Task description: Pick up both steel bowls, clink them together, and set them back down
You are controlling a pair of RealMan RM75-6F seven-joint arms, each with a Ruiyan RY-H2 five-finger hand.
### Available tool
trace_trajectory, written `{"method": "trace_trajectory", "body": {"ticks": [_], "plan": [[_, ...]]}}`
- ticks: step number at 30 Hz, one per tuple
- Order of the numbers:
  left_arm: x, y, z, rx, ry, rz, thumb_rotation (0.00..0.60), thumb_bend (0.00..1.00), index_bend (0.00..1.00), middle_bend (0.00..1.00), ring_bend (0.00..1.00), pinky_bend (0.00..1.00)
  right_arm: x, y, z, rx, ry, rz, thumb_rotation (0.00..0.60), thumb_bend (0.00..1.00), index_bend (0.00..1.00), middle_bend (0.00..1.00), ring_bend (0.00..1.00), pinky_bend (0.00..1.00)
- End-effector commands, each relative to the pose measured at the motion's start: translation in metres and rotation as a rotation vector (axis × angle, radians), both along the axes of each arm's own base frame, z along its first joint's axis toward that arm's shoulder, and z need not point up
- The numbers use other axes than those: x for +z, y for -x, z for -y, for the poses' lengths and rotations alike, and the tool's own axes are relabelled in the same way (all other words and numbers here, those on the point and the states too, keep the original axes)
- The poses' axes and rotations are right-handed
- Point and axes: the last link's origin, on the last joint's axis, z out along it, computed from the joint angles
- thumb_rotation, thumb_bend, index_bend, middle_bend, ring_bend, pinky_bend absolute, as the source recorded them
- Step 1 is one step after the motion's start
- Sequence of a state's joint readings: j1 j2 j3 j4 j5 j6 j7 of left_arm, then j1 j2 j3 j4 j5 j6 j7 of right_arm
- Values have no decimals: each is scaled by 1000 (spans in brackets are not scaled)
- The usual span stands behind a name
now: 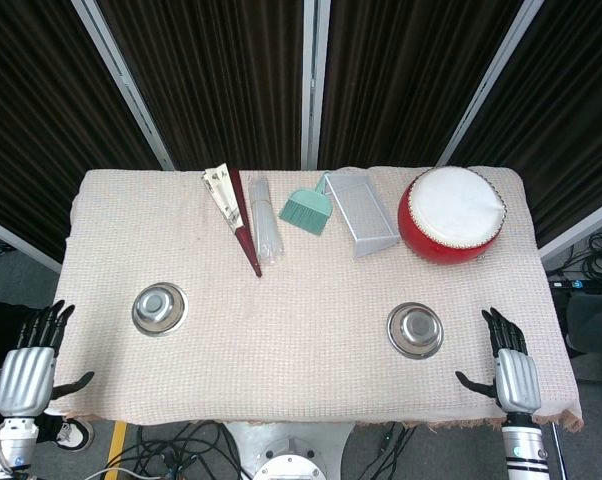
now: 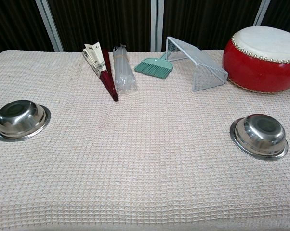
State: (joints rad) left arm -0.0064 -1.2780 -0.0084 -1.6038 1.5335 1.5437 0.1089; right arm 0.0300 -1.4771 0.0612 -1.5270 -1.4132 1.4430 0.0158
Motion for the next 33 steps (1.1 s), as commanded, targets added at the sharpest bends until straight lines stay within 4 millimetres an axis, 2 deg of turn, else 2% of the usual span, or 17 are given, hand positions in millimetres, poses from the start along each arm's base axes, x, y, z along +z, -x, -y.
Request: {"method": "trace_trajectory", "body": {"ticks": [1, 7, 9, 15, 19, 23, 29, 33], "plan": [[0, 1, -2, 2, -2, 2, 600, 11, 37, 13, 0, 40, -2, -1, 2, 2, -5, 2, 600, 0, 0, 0, 0, 0], [-2, -1, -10, -19, 4, 4, 600, 25, 40, 13, 0, 40, -3, -6, 9, 31, -38, -24, 600, 0, 0, 0, 0, 0], [-2, -4, -19, -42, 19, -11, 600, 27, 46, 13, 0, 40, -3, -8, 15, 41, -58, -50, 600, 0, 0, 0, 0, 0], [-10, -25, -75, -148, 159, -81, 600, 29, 55, 13, 0, 44, -8, -18, 46, 65, -208, -146, 600, 0, 0, 0, 0, 0], [-29, -35, -108, -161, 309, -89, 600, 28, 55, 13, 0, 44, -17, -29, 64, 75, -261, -187, 600, 0, 0, 0, 0, 0], [-54, -34, -134, -139, 442, -129, 600, 31, 55, 13, 0, 44, -30, -36, 77, 71, -306, -198, 600, 0, 0, 0, 0, 0], [-77, -29, -154, -109, 534, -165, 600, 35, 55, 35, 0, 44, -47, -40, 92, 48, -356, -187, 600, 0, 0, 0, 0, 0], [-87, -34, -163, -117, 559, -171, 600, 36, 56, 36, 0, 44, -54, -39, 97, 38, -376, -190, 600, 0, 0, 0, 0, 0]]}}
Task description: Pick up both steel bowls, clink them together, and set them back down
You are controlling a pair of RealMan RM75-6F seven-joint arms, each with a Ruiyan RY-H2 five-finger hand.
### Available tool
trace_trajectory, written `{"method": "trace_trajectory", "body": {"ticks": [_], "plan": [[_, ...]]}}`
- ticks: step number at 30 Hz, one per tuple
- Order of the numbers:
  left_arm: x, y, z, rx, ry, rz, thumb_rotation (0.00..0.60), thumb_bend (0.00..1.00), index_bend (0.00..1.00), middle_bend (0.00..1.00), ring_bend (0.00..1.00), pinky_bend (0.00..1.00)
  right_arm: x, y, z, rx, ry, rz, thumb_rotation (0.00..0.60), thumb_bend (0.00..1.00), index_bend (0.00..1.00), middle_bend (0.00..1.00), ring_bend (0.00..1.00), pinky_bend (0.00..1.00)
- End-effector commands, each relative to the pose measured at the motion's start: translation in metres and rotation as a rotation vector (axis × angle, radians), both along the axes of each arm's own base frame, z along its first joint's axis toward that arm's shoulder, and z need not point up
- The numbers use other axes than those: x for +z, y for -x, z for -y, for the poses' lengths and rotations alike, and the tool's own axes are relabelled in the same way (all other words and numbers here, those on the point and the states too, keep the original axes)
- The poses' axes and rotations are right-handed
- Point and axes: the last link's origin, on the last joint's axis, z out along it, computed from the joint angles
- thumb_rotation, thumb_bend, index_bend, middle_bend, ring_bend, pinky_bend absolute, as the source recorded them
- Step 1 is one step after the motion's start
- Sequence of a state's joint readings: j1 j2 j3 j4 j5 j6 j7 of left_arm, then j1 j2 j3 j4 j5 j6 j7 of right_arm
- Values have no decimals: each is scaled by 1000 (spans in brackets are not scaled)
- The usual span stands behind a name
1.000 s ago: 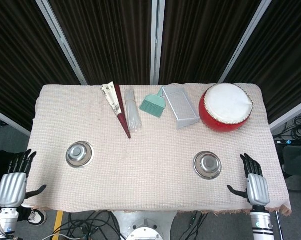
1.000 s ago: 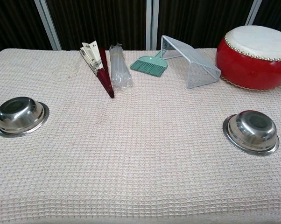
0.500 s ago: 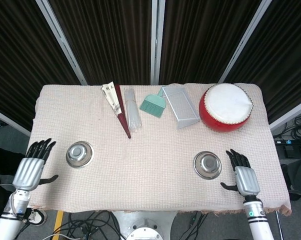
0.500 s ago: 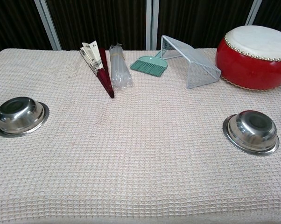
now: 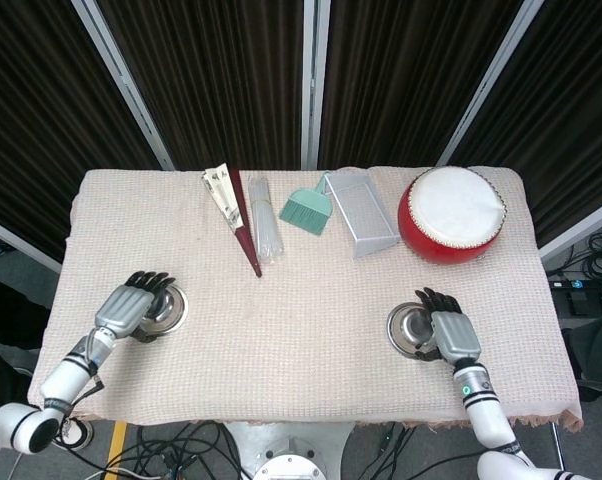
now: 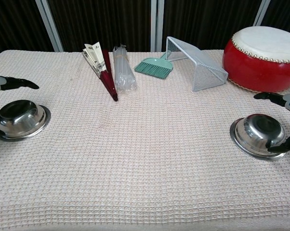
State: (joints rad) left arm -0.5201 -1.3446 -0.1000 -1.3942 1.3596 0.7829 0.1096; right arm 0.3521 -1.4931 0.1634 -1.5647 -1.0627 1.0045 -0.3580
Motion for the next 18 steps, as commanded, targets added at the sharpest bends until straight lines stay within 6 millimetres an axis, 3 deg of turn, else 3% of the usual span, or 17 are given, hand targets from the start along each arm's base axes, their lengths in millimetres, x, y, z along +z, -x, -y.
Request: {"method": "trace_trajectory", "body": {"ticks": [1, 12, 16, 18], "plan": [[-9, -4, -7, 1, 22, 0, 600, 36, 58, 36, 0, 44, -5, 0, 4, -5, -12, -6, 600, 0, 0, 0, 0, 0], [-12, 19, -14, 72, 44, -47, 600, 57, 116, 73, 4, 126, -12, -5, 9, 14, -35, -12, 600, 19, 0, 4, 0, 0], [-12, 21, -14, 84, 41, -38, 600, 68, 167, 128, 81, 236, -14, -5, 9, 15, -50, -25, 600, 29, 19, 74, 7, 51], [-14, 22, -14, 85, 53, -40, 600, 77, 206, 176, 153, 315, -17, -5, 8, 8, -67, -28, 600, 35, 81, 112, 30, 98]]}}
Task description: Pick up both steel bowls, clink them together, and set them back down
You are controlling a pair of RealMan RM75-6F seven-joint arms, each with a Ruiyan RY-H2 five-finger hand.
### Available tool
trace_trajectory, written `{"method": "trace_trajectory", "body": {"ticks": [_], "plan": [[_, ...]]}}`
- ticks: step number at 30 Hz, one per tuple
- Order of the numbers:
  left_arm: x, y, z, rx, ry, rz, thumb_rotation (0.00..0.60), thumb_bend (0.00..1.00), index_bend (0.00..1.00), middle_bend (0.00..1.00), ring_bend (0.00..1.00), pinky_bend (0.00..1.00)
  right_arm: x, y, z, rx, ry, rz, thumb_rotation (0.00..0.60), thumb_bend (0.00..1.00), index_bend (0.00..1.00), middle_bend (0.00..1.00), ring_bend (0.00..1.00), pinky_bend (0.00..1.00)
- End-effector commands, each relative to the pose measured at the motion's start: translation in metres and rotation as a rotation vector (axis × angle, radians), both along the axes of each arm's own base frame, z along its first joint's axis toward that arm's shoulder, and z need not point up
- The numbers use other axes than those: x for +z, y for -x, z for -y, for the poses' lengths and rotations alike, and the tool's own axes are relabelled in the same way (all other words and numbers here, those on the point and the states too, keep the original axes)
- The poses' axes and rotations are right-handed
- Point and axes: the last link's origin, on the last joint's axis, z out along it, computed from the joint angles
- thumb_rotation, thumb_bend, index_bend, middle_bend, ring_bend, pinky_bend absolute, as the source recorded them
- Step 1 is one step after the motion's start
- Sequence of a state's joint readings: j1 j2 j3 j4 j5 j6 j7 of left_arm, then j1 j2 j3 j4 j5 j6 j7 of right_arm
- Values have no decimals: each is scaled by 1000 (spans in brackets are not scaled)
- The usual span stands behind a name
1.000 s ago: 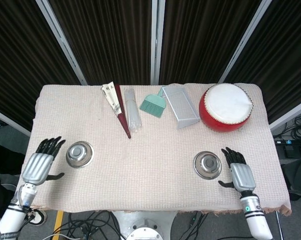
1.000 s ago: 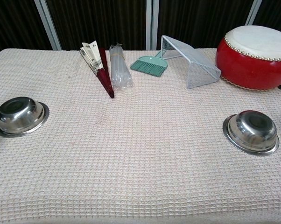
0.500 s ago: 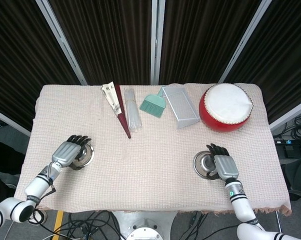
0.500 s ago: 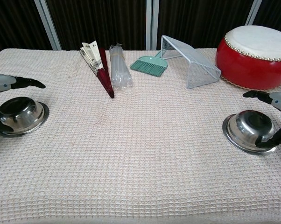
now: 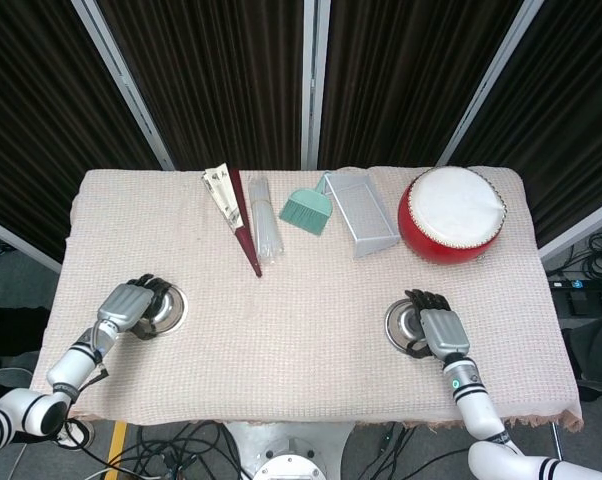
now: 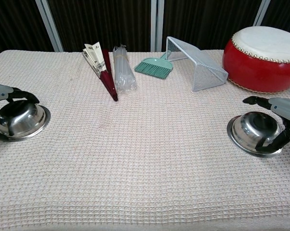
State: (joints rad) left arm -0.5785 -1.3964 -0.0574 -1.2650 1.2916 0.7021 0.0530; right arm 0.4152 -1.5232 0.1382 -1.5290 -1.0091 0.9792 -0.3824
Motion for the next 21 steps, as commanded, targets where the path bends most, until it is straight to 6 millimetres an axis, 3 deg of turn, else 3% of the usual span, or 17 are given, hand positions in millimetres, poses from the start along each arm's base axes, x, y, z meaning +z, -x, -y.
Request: {"method": "trace_trajectory", "body": {"ticks": [1, 4, 9, 13, 16, 18, 21], "plan": [[-3, 1, 0, 6, 23, -6, 600, 82, 227, 208, 191, 357, -4, 0, -1, -15, -40, -4, 600, 37, 108, 120, 39, 112], [-3, 2, -2, 20, 43, -11, 600, 107, 286, 277, 272, 443, -4, 0, 0, -34, -67, 2, 600, 54, 188, 165, 88, 160], [3, -5, -7, -4, 0, 17, 600, 166, 370, 384, 361, 521, 3, -2, 4, -34, -29, 2, 600, 98, 400, 338, 263, 330], [22, -17, -4, -54, -104, 87, 600, 199, 397, 420, 393, 546, 20, -8, 5, -25, 55, 79, 600, 105, 474, 394, 315, 388], [49, -37, 4, -124, -272, 234, 600, 215, 400, 442, 417, 565, 48, -16, 6, 9, 186, 210, 600, 110, 482, 401, 321, 393], [70, -57, 11, -160, -438, 444, 600, 224, 400, 445, 421, 568, 68, -23, 7, 49, 300, 357, 600, 119, 483, 402, 323, 396], [80, -82, 23, -143, -562, 801, 600, 232, 402, 445, 423, 569, 81, -35, 10, 108, 434, 630, 600, 135, 483, 407, 331, 407]]}}
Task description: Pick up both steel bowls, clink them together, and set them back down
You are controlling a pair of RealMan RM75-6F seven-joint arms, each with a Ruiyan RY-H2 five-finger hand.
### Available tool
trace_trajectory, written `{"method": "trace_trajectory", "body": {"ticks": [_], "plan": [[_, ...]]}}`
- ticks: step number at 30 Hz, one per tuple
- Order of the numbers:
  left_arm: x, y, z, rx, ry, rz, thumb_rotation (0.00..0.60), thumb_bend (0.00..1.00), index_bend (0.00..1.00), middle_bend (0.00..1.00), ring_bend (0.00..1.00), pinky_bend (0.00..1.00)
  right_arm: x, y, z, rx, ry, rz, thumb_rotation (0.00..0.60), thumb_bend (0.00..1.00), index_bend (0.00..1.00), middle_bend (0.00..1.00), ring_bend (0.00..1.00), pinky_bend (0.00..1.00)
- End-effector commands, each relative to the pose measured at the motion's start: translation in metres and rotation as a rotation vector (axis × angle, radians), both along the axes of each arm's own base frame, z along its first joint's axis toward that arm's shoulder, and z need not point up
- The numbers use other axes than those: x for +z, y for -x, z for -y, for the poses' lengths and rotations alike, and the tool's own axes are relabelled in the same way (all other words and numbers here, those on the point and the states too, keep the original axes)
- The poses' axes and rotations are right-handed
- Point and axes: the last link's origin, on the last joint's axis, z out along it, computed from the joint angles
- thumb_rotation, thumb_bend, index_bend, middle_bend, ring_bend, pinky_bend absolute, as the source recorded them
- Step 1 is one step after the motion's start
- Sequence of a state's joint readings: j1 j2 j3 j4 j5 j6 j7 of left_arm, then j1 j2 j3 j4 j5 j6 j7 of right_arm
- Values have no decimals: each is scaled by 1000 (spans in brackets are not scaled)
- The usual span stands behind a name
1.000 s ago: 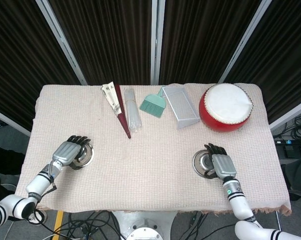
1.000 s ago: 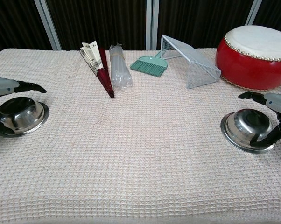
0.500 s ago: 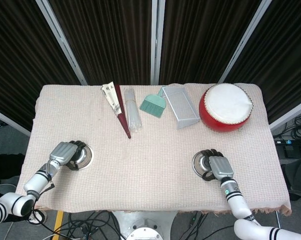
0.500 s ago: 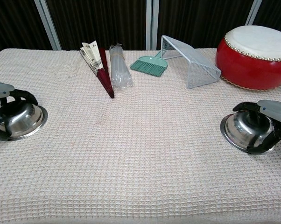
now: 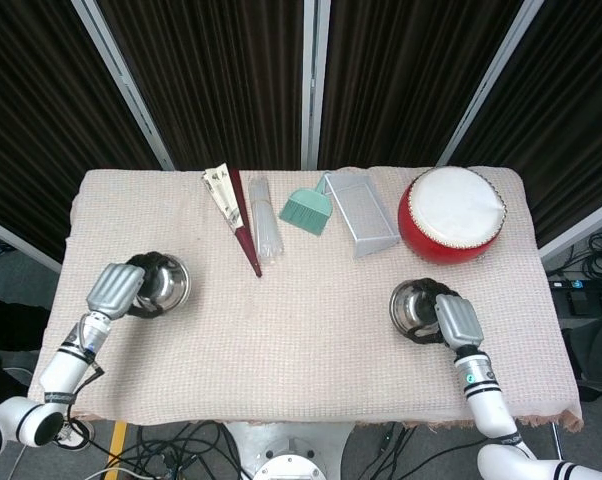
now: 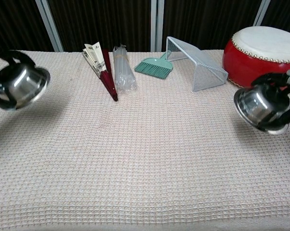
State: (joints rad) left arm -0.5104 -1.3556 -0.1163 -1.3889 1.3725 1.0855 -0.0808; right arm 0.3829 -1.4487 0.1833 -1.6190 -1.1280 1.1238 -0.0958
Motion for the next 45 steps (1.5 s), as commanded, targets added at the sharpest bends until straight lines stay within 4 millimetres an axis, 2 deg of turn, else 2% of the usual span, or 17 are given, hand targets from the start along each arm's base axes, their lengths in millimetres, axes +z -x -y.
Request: {"method": "trace_trajectory", "body": {"ticks": [1, 3, 6, 8, 11, 15, 20, 29, 32, 38, 40, 45], "plan": [[33, -49, 27, -68, -221, 635, 600, 233, 403, 445, 424, 569, 36, -23, 3, 124, 268, 436, 600, 141, 483, 408, 332, 410], [25, -72, 32, -57, -159, 857, 600, 234, 404, 445, 425, 570, 23, -36, 6, 149, 275, 631, 600, 152, 483, 410, 335, 414], [10, -95, 38, -70, -89, 977, 600, 228, 403, 445, 425, 570, -8, -58, 11, 112, 178, 925, 600, 160, 483, 411, 335, 415], [-9, -114, 41, -100, -37, 987, 600, 224, 403, 445, 425, 570, -29, -74, 17, 63, 84, 1083, 600, 167, 483, 411, 335, 416], [-31, -137, 43, -152, 0, 965, 600, 220, 402, 445, 425, 569, -55, -99, 25, 7, -62, 1223, 600, 179, 484, 411, 335, 416], [-51, -155, 42, -197, 21, 924, 600, 219, 401, 445, 425, 568, -73, -127, 35, -33, -192, 1330, 600, 185, 484, 411, 335, 417], [-61, -162, 37, -231, 21, 892, 600, 218, 401, 444, 425, 565, -85, -155, 41, -96, -337, 1470, 600, 185, 484, 413, 335, 418], [-72, -174, 30, -313, 12, 868, 600, 218, 401, 450, 421, 541, -98, -192, 49, -154, -515, 1594, 600, 141, 484, 416, 335, 422], [-70, -174, 26, -323, -9, 887, 600, 218, 392, 451, 421, 539, -98, -189, 48, -158, -530, 1603, 600, 139, 484, 416, 335, 423], [-62, -159, 23, -292, -79, 940, 600, 211, 388, 451, 421, 539, -83, -167, 53, -174, -447, 1684, 600, 142, 484, 422, 335, 425], [-63, -155, 22, -281, -80, 944, 600, 209, 387, 451, 421, 540, -80, -167, 53, -174, -450, 1707, 600, 142, 484, 422, 335, 425], [-75, -147, 23, -256, -68, 937, 600, 188, 375, 450, 421, 539, -80, -183, 54, -156, -508, 1742, 600, 139, 484, 423, 335, 425]]}}
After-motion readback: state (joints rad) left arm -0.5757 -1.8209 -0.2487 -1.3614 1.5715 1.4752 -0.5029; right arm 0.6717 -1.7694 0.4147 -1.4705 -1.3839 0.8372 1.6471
